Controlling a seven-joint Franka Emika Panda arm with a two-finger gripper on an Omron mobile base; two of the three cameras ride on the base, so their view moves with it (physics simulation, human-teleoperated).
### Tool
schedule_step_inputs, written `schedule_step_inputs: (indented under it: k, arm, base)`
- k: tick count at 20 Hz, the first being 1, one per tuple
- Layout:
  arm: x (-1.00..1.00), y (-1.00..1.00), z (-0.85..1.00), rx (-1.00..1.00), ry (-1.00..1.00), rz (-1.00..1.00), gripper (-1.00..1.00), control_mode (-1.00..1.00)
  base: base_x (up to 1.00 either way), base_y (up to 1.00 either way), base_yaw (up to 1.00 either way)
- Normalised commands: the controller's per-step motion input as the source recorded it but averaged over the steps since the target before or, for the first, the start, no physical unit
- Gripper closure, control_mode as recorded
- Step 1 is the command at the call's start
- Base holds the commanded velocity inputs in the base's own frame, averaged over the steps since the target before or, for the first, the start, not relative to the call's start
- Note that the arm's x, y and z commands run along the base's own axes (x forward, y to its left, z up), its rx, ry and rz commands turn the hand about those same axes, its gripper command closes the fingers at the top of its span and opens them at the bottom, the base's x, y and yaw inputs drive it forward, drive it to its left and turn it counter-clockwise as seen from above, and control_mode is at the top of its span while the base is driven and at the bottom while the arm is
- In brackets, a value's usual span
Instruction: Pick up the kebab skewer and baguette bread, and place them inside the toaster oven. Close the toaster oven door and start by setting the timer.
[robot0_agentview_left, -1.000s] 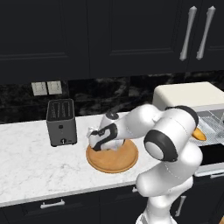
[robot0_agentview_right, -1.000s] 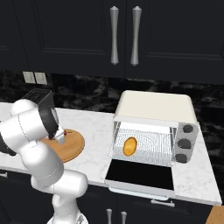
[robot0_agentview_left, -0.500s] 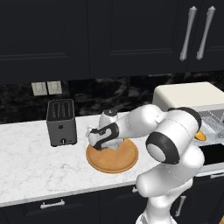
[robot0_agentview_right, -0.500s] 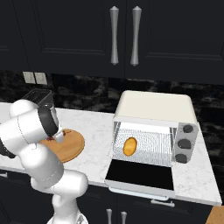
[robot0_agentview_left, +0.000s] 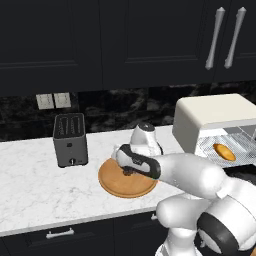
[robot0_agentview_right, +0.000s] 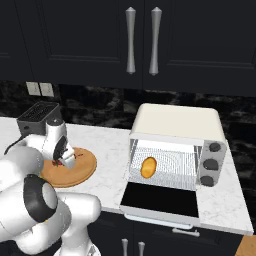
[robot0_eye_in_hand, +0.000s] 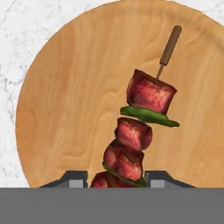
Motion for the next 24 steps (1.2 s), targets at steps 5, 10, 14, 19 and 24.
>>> schedule_step_inputs:
  k: [5, 10, 14, 19, 24]
  arm:
    - [-0.99, -0.72, 0.67, 0.01, 0.0, 0.2, 1.0, -1.0]
    - [-0.58, -0.85, 0.66, 0.0, 0.0, 0.21, 1.0, -1.0]
    - [-0.31, -1.0, 0.58, -0.07, 0.0, 0.14, 1.0, -1.0]
    - [-0.05, -1.0, 0.56, -0.11, 0.0, 0.12, 1.0, -1.0]
    - [-0.07, -1.0, 0.19, -0.16, -0.01, 0.12, 1.0, -1.0]
  base:
    - [0.0, 0.0, 0.0]
    - [0.0, 0.0, 0.0]
    - [0.0, 0.0, 0.0]
    - [0.0, 0.0, 0.0]
    - [0.0, 0.0, 0.0]
